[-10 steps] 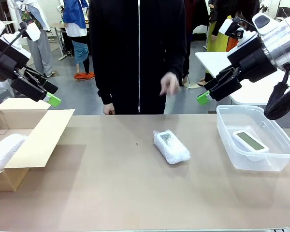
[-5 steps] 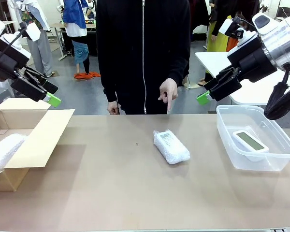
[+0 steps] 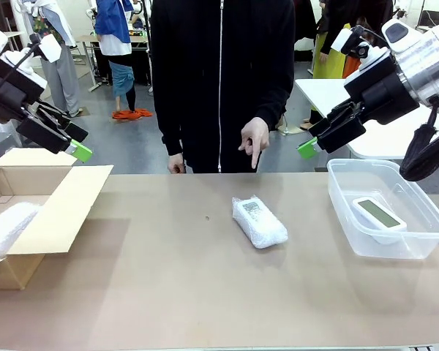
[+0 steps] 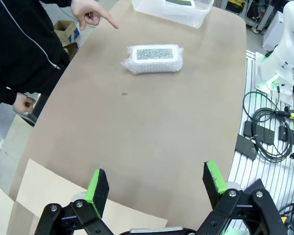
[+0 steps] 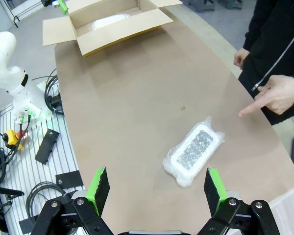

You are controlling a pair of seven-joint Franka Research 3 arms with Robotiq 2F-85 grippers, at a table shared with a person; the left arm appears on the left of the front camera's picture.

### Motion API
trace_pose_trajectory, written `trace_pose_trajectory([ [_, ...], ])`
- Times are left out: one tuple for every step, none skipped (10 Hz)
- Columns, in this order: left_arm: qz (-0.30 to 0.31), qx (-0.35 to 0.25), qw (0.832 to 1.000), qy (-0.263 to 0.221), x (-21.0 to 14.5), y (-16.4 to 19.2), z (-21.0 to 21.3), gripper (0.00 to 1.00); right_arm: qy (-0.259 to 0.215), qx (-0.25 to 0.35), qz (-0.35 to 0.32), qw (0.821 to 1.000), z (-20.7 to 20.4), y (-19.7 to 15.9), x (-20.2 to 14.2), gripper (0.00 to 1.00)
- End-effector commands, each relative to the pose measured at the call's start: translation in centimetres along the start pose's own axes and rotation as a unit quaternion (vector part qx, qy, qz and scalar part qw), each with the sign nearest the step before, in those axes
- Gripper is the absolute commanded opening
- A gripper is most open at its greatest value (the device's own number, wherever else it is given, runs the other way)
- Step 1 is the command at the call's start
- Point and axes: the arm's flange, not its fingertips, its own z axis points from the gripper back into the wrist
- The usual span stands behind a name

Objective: Separate and place wrapped and unwrapped clocks.
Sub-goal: Pick up the Digital clock indicated by the person.

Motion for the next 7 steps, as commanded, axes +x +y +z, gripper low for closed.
trace_pose_trajectory([
  [0.000, 0.003, 1.000, -0.002, -0.12, -0.01, -0.18, 1.00, -0.006, 0.007, -0.001, 1.000, -0.10, -0.11, -0.03, 1.00],
  [0.000, 0.003, 1.000, -0.002, -0.12, -0.01, -0.18, 1.00, -0.006, 0.007, -0.001, 1.000, -0.10, -0.11, -0.03, 1.00],
  [0.000, 0.003, 1.000, -0.002, -0.12, -0.01, -0.18, 1.00, -0.006, 0.007, -0.001, 1.000, -0.10, -0.11, -0.03, 1.00],
  [0.000, 0.003, 1.000, -0.002, -0.12, -0.01, -0.18, 1.00, -0.006, 0.007, -0.001, 1.000, -0.10, -0.11, -0.03, 1.00],
  [0.000, 0.003, 1.000, -0.002, -0.12, -0.01, -0.18, 1.00, -0.006, 0.007, -0.001, 1.000, -0.10, -0.11, -0.03, 1.00],
  [0.000, 0.003, 1.000, -0.002, -0.12, -0.01, -0.18, 1.00, -0.006, 0.007, -0.001, 1.000, -0.10, -0.11, -0.03, 1.00],
  [0.000, 0.003, 1.000, -0.002, -0.12, -0.01, -0.18, 1.00, -0.006, 0.007, -0.001, 1.000, -0.10, -0.11, -0.03, 1.00],
])
